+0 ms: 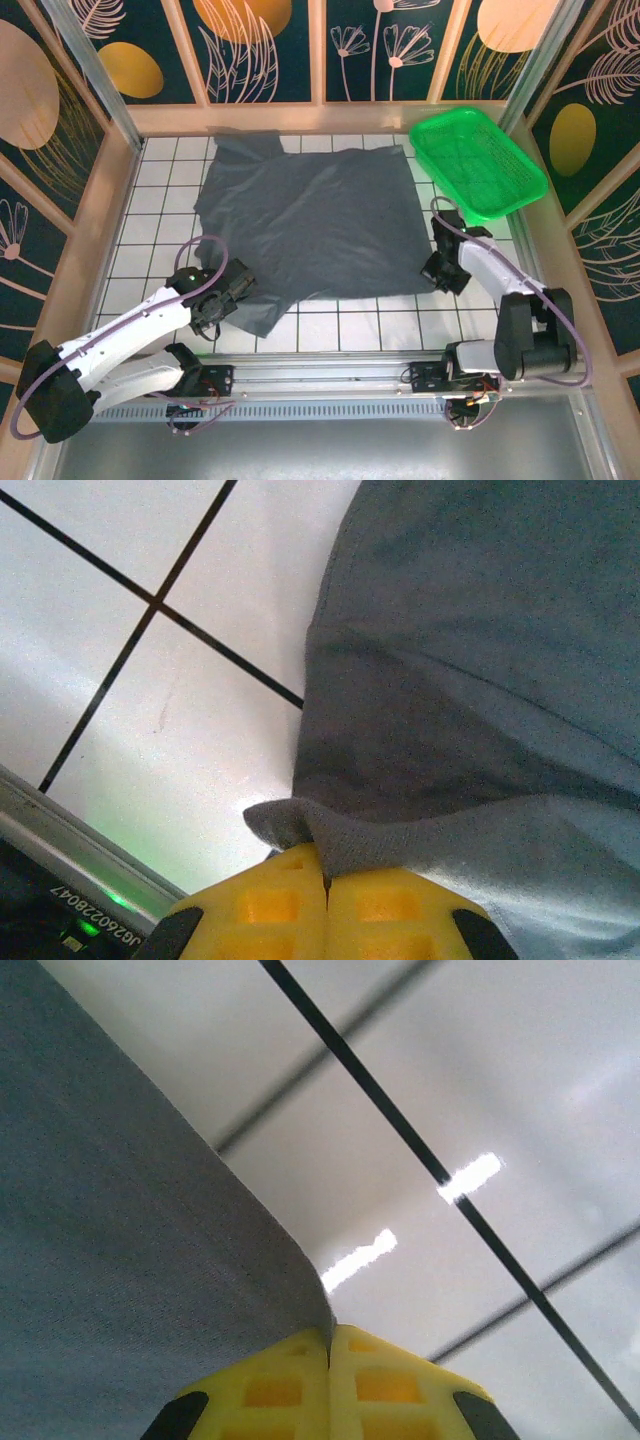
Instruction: Fold and stack the t-shirts
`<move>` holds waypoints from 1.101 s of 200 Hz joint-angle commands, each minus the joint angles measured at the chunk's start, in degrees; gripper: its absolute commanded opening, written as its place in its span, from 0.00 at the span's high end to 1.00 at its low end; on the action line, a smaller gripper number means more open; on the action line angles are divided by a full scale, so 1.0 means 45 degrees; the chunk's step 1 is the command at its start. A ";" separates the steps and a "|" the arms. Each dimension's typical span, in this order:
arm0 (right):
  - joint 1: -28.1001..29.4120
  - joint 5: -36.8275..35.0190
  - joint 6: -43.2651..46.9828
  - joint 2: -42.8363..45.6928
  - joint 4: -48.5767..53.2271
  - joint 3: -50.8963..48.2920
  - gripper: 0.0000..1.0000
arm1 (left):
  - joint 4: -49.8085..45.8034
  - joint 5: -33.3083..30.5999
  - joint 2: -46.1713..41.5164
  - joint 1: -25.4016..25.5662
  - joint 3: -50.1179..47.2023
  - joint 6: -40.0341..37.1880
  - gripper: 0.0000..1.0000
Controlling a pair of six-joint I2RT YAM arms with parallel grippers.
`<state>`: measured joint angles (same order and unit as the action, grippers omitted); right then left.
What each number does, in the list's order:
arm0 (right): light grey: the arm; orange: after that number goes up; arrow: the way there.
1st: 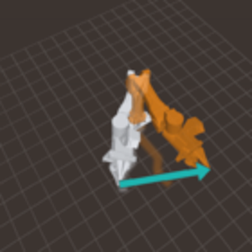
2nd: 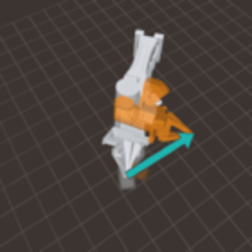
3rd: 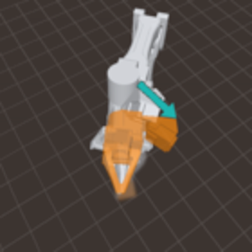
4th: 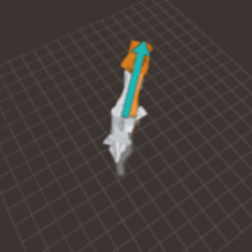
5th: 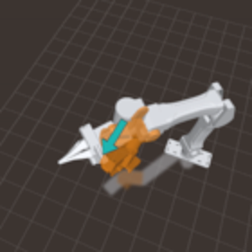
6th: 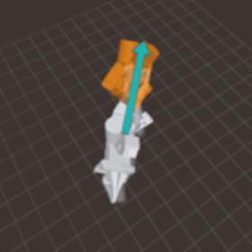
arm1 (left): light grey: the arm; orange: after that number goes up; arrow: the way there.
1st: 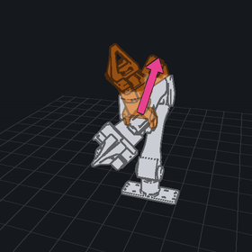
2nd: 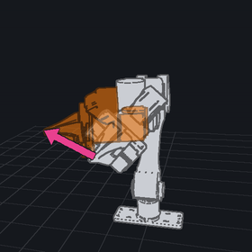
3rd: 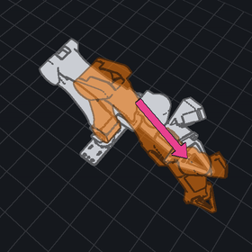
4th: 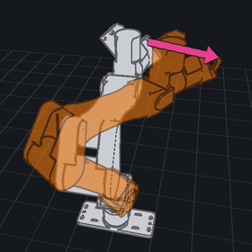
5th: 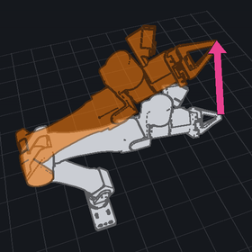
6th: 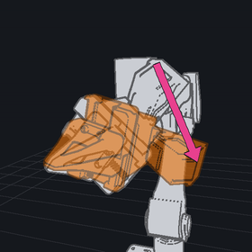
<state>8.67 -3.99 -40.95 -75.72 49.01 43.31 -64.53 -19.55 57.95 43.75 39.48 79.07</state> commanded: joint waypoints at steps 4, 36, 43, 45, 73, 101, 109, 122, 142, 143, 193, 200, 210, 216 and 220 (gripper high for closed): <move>0.0493 0.0473 -0.0959 0.0508 0.1593 -0.0371 1.00 | -0.1090 0.0296 -0.0416 -0.0112 -0.0107 0.0038 1.00; 0.0661 0.0287 -0.1141 0.0922 0.1290 0.0675 1.00 | -0.1585 -0.0378 -0.0866 -0.0112 0.0836 0.0085 1.00; 0.0670 0.0144 -0.1136 0.0792 0.1379 0.1016 1.00 | -0.1674 -0.0772 -0.0805 -0.0112 0.1292 0.0011 1.00; 0.0667 0.0105 -0.1125 0.0739 0.1399 0.1117 1.00 | -0.1729 -0.0899 -0.0768 -0.0112 0.1418 -0.0006 1.00; 0.0587 -0.0002 -0.0927 -0.0022 0.1486 0.2365 1.00 | -0.2007 -0.2620 0.0386 -0.0112 0.3473 -0.0447 1.00; 0.0246 -0.0048 -0.0792 -0.0800 0.1393 0.3702 1.00 | -0.1598 -0.3346 0.1580 -0.0497 0.4948 -0.1074 1.00; 0.0088 0.0110 -0.0765 -0.1072 0.1200 0.4014 1.00 | -0.1378 -0.3427 0.1759 -0.0819 0.5155 -0.1314 1.00; -0.0077 0.0329 -0.0783 -0.1577 0.0962 0.4536 1.00 | -0.0632 -0.3302 0.1865 -0.1550 0.5288 -0.1914 1.00; -0.0129 0.0496 -0.0979 -0.2291 0.0559 0.5175 1.00 | 0.0645 -0.2669 0.2245 -0.2736 0.5287 -0.2939 1.00; -0.0129 0.0515 -0.0989 -0.2322 0.0527 0.5197 1.00 | 0.0706 -0.2648 0.2281 -0.2772 0.5297 -0.2989 1.00; -0.0148 0.0317 -0.1311 -0.3479 -0.0473 0.5847 1.00 | 0.2936 -0.2347 0.3709 -0.4207 0.5464 -0.5434 1.00; -0.0138 0.0284 -0.1311 -0.3609 -0.0564 0.5981 1.00 | 0.3178 -0.2274 0.3927 -0.4365 0.5483 -0.5777 1.00; -0.0133 0.0265 -0.1273 -0.3789 -0.0688 0.6128 1.00 | 0.3850 -0.2187 0.4237 -0.4494 0.5535 -0.6347 1.00; -0.0148 0.0286 -0.1257 -0.3880 -0.0777 0.6202 1.00 | 0.4053 -0.2184 0.4452 -0.4540 0.5625 -0.6608 1.00; -0.0137 0.0328 -0.1244 -0.3950 -0.0826 0.6239 1.00 | 0.4159 -0.2213 0.4611 -0.4555 0.5699 -0.6773 1.00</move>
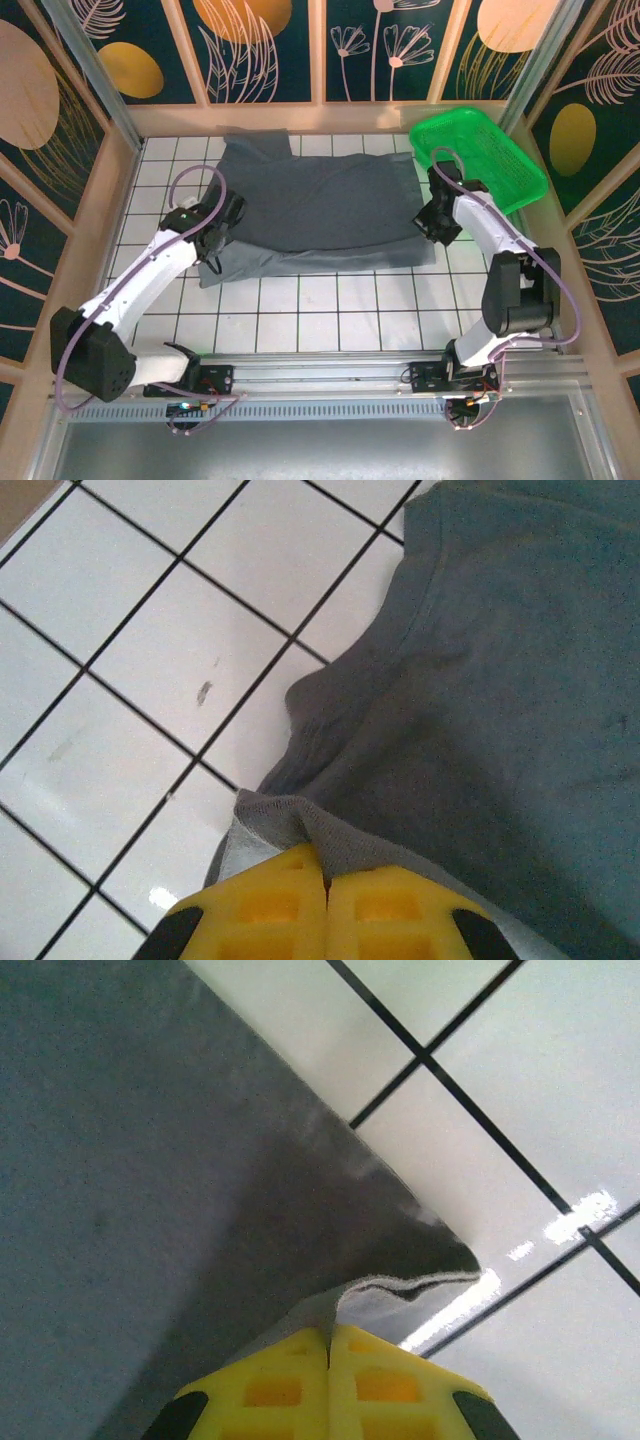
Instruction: Fold and stack the t-shirts
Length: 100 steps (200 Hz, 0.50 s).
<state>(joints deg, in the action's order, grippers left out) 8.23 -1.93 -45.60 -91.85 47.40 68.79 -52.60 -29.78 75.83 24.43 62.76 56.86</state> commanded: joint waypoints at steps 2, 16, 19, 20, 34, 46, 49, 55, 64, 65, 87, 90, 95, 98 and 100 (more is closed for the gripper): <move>-0.0034 -0.0120 -0.0201 -0.0398 -0.0487 0.0612 1.00 | 0.1546 0.0052 0.0690 -0.0269 0.0574 -0.1924 1.00; -0.0049 -0.0081 -0.0186 -0.0611 -0.0598 0.0759 1.00 | 0.1718 -0.0122 0.1264 -0.0291 0.0885 -0.2351 1.00; -0.0049 -0.0088 -0.0182 -0.0668 -0.0609 0.0793 1.00 | 0.1766 -0.0138 0.1372 -0.0291 0.0937 -0.2451 1.00; -0.0040 -0.0083 -0.0180 -0.0685 -0.0610 0.0799 1.00 | 0.1776 -0.0149 0.1401 -0.0291 0.0956 -0.2485 1.00; -0.0049 -0.0088 -0.0188 -0.0855 -0.0640 0.0906 1.00 | 0.2077 -0.0308 0.1759 -0.0339 0.1106 -0.2837 1.00; -0.0041 -0.0167 -0.0198 -0.0925 -0.0650 0.0953 1.00 | 0.2333 -0.0340 0.1958 -0.0429 0.1160 -0.3020 1.00; -0.0050 -0.0187 -0.0203 -0.0937 -0.0635 0.0976 1.00 | 0.2367 -0.0336 0.2003 -0.0455 0.1179 -0.3052 1.00; -0.0042 -0.0222 -0.0220 -0.0950 -0.0621 0.0991 1.00 | 0.2480 -0.0345 0.2084 -0.0514 0.1218 -0.3124 1.00; -0.0059 -0.0268 -0.0233 -0.0955 -0.0667 0.1001 1.00 | 0.2610 -0.0362 0.2222 -0.0597 0.1276 -0.3208 1.00; -0.0065 -0.0271 -0.0235 -0.0965 -0.0668 0.1001 1.00 | 0.2618 -0.0358 0.2236 -0.0600 0.1291 -0.3215 1.00; -0.0071 -0.0332 -0.0268 -0.1058 -0.0762 0.1013 1.00 | 0.2996 -0.0271 0.2567 -0.0678 0.1421 -0.3487 1.00; -0.0066 -0.0342 -0.0270 -0.1073 -0.0783 0.1020 1.00 | 0.3041 -0.0259 0.2607 -0.0681 0.1424 -0.3514 1.00; -0.0070 -0.0351 -0.0267 -0.1118 -0.0804 0.1057 1.00 | 0.3090 -0.0266 0.2682 -0.0672 0.1443 -0.3562 1.00; -0.0078 -0.0368 -0.0272 -0.1164 -0.0806 0.1074 1.00 | 0.3099 -0.0273 0.2719 -0.0671 0.1460 -0.3589 1.00; -0.0073 -0.0385 -0.0275 -0.1188 -0.0801 0.1093 1.00 | 0.3125 -0.0286 0.2748 -0.0679 0.1472 -0.3606 1.00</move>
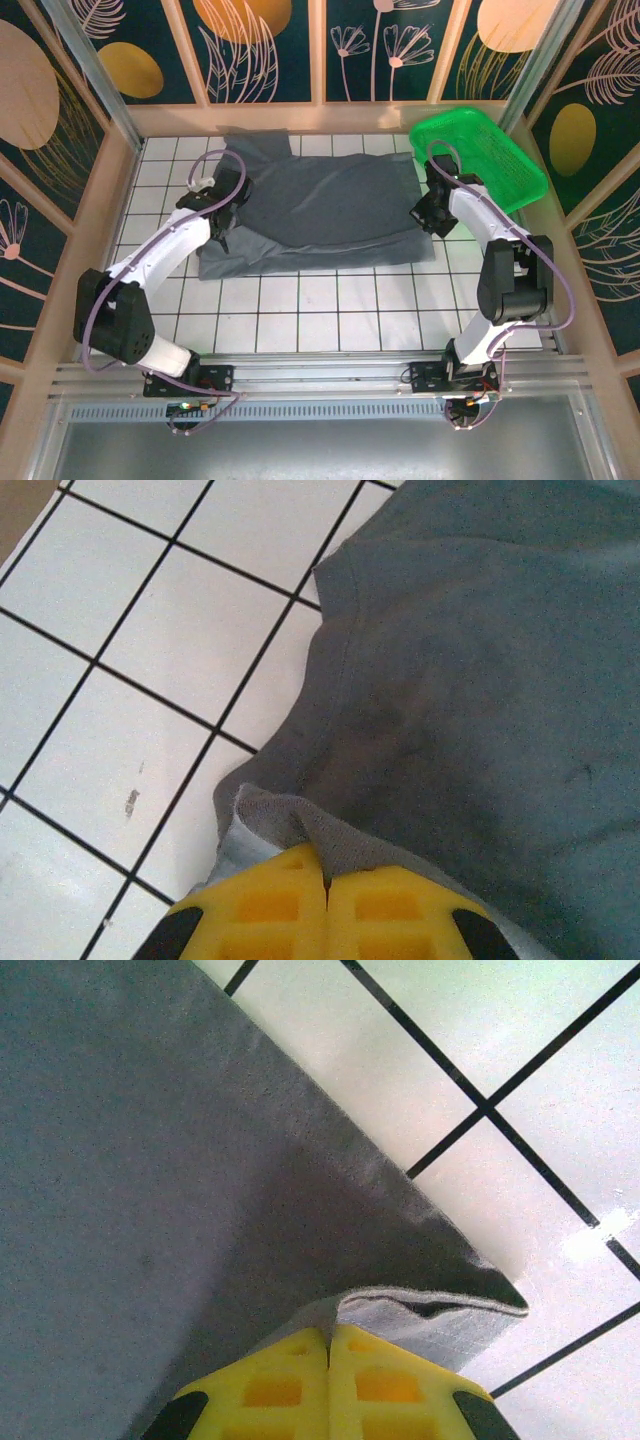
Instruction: Fold and stack the t-shirts
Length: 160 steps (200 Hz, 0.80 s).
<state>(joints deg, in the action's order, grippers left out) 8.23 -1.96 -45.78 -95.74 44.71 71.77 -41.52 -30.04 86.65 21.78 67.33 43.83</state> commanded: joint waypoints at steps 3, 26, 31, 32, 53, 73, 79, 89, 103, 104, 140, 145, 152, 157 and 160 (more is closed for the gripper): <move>-0.0086 -0.0400 -0.0232 -0.0364 -0.0193 0.0455 1.00 | 0.0673 -0.0239 0.0396 -0.0106 0.0456 -0.0722 1.00; -0.0128 -0.0537 -0.0272 -0.0618 -0.0150 0.0644 1.00 | 0.0863 -0.0278 0.0605 -0.0218 0.0535 -0.0795 1.00; -0.0129 -0.0551 -0.0289 -0.0645 -0.0150 0.0664 1.00 | 0.0928 -0.0277 0.0641 -0.0238 0.0564 -0.0829 1.00; -0.0129 -0.0556 -0.0292 -0.0651 -0.0150 0.0668 1.00 | 0.0926 -0.0277 0.0644 -0.0244 0.0574 -0.0832 1.00; -0.0146 -0.0619 -0.0335 -0.0835 -0.0170 0.0719 1.00 | 0.1107 -0.0239 0.0816 -0.0327 0.0652 -0.0941 1.00; -0.0184 -0.0677 -0.0388 -0.1025 -0.0188 0.0685 1.00 | 0.1276 -0.0241 0.1009 -0.0435 0.0661 -0.1062 1.00; -0.0198 -0.0693 -0.0413 -0.1068 -0.0208 0.0701 1.00 | 0.1295 -0.0250 0.1080 -0.0483 0.0680 -0.1068 1.00; -0.0206 -0.0754 -0.0438 -0.1192 -0.0189 0.0736 1.00 | 0.1330 -0.0199 0.1153 -0.0585 0.0683 -0.1080 1.00; -0.0241 -0.0920 -0.0489 -0.1383 -0.0132 0.0861 1.00 | 0.1451 -0.0189 0.1230 -0.0713 0.0643 -0.1150 1.00; -0.0244 -0.0946 -0.0490 -0.1401 -0.0131 0.0864 1.00 | 0.1471 -0.0194 0.1231 -0.0706 0.0643 -0.1149 1.00; -0.0259 -0.1144 -0.0567 -0.1662 -0.0384 0.0819 1.00 | 0.1688 -0.0131 0.1538 -0.0886 0.0769 -0.1320 1.00; -0.0262 -0.1181 -0.0597 -0.1704 -0.0380 0.0802 1.00 | 0.1693 -0.0141 0.1590 -0.0900 0.0797 -0.1306 1.00; -0.0251 -0.1220 -0.0618 -0.1763 -0.0404 0.0794 1.00 | 0.1705 -0.0168 0.1656 -0.0907 0.0819 -0.1320 1.00; -0.0266 -0.1252 -0.0637 -0.1779 -0.0409 0.0779 1.00 | 0.1702 -0.0187 0.1708 -0.0915 0.0836 -0.1323 1.00; -0.0256 -0.1278 -0.0653 -0.1801 -0.0405 0.0754 1.00 | 0.1694 -0.0195 0.1729 -0.0914 0.0838 -0.1316 1.00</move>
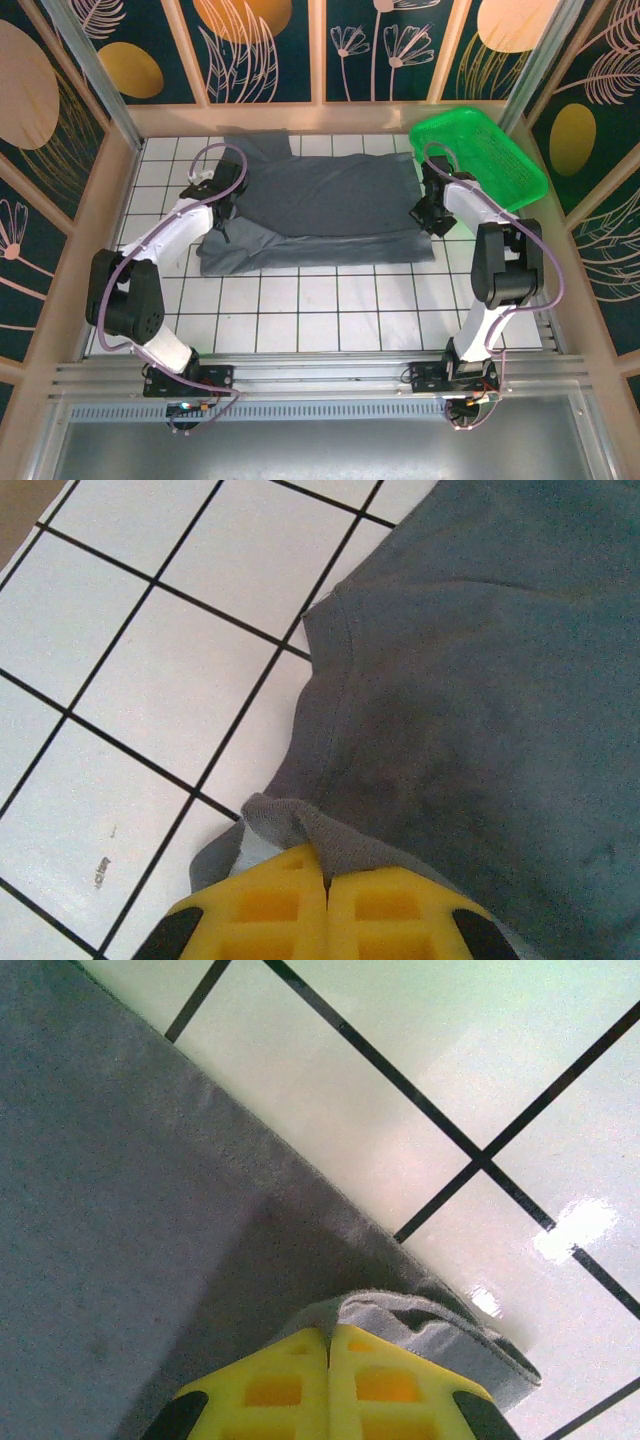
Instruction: Fold and stack the t-shirts
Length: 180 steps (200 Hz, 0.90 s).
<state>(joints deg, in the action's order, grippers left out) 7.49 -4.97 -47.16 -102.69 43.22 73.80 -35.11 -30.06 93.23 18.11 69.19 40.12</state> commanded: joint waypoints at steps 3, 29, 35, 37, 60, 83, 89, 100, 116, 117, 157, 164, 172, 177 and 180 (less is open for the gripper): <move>-0.0100 -0.0645 -0.0342 -0.0283 -0.0074 0.0300 1.00 | 0.0289 -0.0194 0.0286 -0.0130 0.0426 -0.0491 1.00; -0.0109 -0.0846 -0.0364 -0.0392 -0.0074 0.0329 1.00 | 0.0326 -0.0255 0.0424 -0.0199 0.0426 -0.0536 1.00; -0.0105 -0.0876 -0.0377 -0.0393 -0.0074 0.0324 1.00 | 0.0328 -0.0271 0.0449 -0.0211 0.0440 -0.0547 1.00; -0.0126 -0.0884 -0.0379 -0.0395 -0.0074 0.0330 1.00 | 0.0329 -0.0287 0.0453 -0.0214 0.0444 -0.0559 1.00; -0.0159 -0.0965 -0.0388 -0.0423 -0.0093 0.0307 1.00 | 0.0326 -0.0349 0.0512 -0.0275 0.0426 -0.0614 1.00; -0.0196 -0.0787 -0.0295 -0.0515 -0.0263 0.0327 1.00 | 0.0370 -0.0333 0.0590 -0.0313 0.0388 -0.0624 1.00; -0.0197 -0.0691 -0.0244 -0.0557 -0.0352 0.0366 1.00 | 0.0390 -0.0318 0.0620 -0.0315 0.0372 -0.0651 1.00; -0.0192 -0.0514 -0.0135 -0.0635 -0.0492 0.0449 1.00 | 0.0477 -0.0301 0.0669 -0.0347 0.0383 -0.0687 1.00; -0.0216 -0.0384 0.0035 -0.0851 -0.0573 0.0684 1.00 | 0.0717 -0.0151 0.0831 -0.0338 0.0526 -0.0907 1.00; -0.0207 -0.0382 0.0042 -0.0871 -0.0567 0.0697 1.00 | 0.0725 -0.0143 0.0857 -0.0335 0.0544 -0.0927 1.00; -0.0281 -0.0301 0.0570 -0.1056 -0.0464 0.1295 0.59 | 0.0160 0.0159 0.1929 -0.0542 0.1885 -0.1331 0.39; -0.0295 -0.0301 0.0680 -0.0877 -0.0474 0.1334 0.53 | -0.0059 0.0294 0.1875 -0.0589 0.2013 -0.1253 0.34; -0.0258 -0.0328 0.0894 -0.0603 -0.0583 0.1325 0.49 | -0.0330 0.0542 0.1716 -0.0591 0.2094 -0.1088 0.32; -0.0228 -0.0383 0.1019 -0.0379 -0.0652 0.1258 0.47 | -0.0534 0.0720 0.1583 -0.0601 0.2107 -0.0926 0.32; -0.0205 -0.0414 0.1084 -0.0247 -0.0685 0.1213 0.45 | -0.0681 0.0811 0.1484 -0.0581 0.2096 -0.0805 0.31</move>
<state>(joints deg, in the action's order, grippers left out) 6.61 -6.00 -45.04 -107.35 40.77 77.80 -33.45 -28.93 101.60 16.12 76.34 36.84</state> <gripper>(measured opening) 0.506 0.668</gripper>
